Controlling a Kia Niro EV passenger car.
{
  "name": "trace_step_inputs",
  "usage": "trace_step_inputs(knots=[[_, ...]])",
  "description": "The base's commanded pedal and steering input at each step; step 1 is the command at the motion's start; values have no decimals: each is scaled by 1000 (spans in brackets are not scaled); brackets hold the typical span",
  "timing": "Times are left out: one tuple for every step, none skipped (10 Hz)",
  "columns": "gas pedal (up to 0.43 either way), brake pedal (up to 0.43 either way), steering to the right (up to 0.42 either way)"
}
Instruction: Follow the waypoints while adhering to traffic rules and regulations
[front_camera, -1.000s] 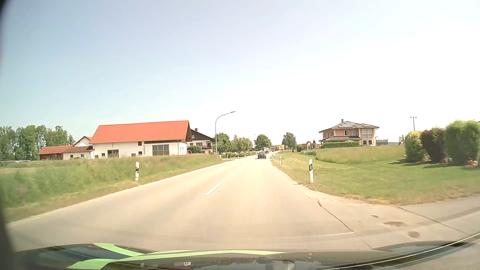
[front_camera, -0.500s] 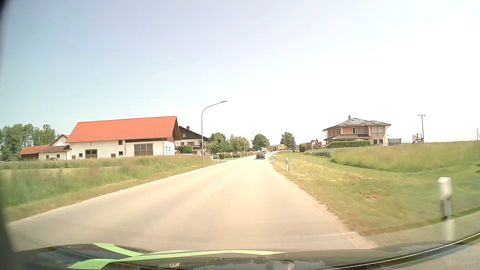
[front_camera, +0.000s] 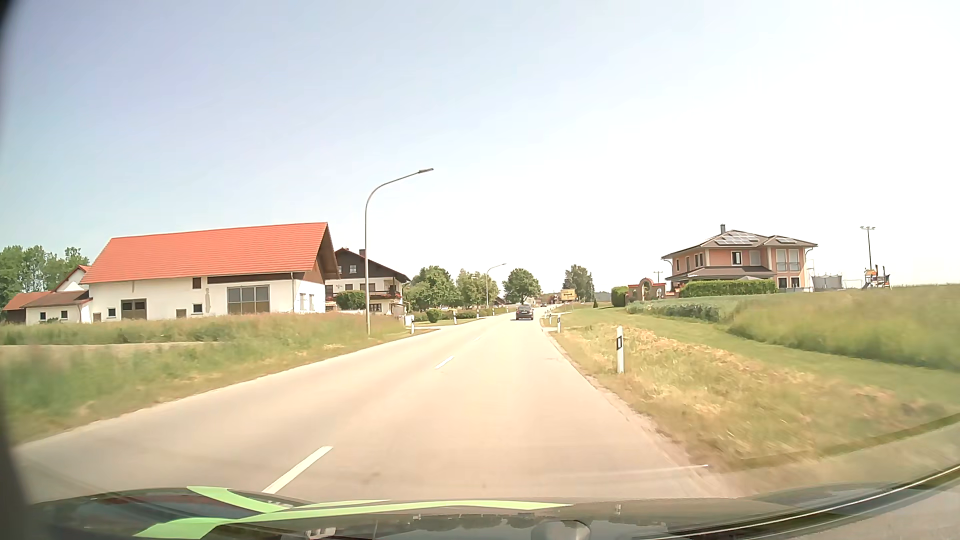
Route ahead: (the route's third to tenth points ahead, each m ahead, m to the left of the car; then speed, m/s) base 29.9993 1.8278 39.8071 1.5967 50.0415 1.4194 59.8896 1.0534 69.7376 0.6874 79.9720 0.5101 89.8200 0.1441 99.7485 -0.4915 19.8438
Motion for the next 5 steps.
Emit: trace_step_inputs(knots=[[87,0,-2],[87,0,-2],[87,0,-2],[87,0,-2],[87,0,0]])
